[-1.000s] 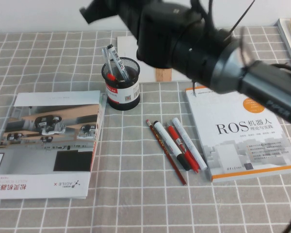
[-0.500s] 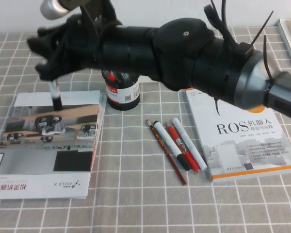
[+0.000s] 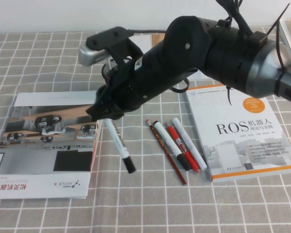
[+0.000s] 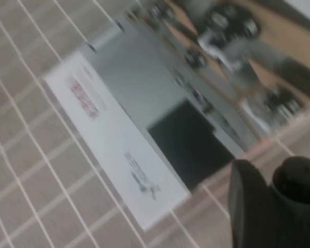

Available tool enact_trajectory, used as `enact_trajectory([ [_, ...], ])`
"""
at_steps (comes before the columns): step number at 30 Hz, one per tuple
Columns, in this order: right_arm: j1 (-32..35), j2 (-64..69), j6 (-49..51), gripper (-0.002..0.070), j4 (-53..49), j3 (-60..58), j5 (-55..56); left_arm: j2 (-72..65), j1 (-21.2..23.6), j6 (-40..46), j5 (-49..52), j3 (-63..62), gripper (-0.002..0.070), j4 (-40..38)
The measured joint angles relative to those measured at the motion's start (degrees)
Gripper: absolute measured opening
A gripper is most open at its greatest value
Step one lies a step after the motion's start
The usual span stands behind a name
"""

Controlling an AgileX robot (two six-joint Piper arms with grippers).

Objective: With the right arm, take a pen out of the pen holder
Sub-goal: 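Take a marker out of the pen holder and lay it on the table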

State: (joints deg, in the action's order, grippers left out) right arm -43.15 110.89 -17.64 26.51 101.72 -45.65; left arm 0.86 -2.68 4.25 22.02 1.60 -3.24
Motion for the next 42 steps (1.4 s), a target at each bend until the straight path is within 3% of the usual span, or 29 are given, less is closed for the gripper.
enact_trajectory([
  [12,0.1,0.2,17.6,0.0095,-17.7,0.0,-7.5,0.0,0.0,0.0,0.0,0.0,-0.0005,0.0],
  [42,4.7,16.3,19.5,0.0093,-16.4,7.4,-9.1,0.0,0.0,0.0,0.0,0.0,-0.0005,0.0],
])
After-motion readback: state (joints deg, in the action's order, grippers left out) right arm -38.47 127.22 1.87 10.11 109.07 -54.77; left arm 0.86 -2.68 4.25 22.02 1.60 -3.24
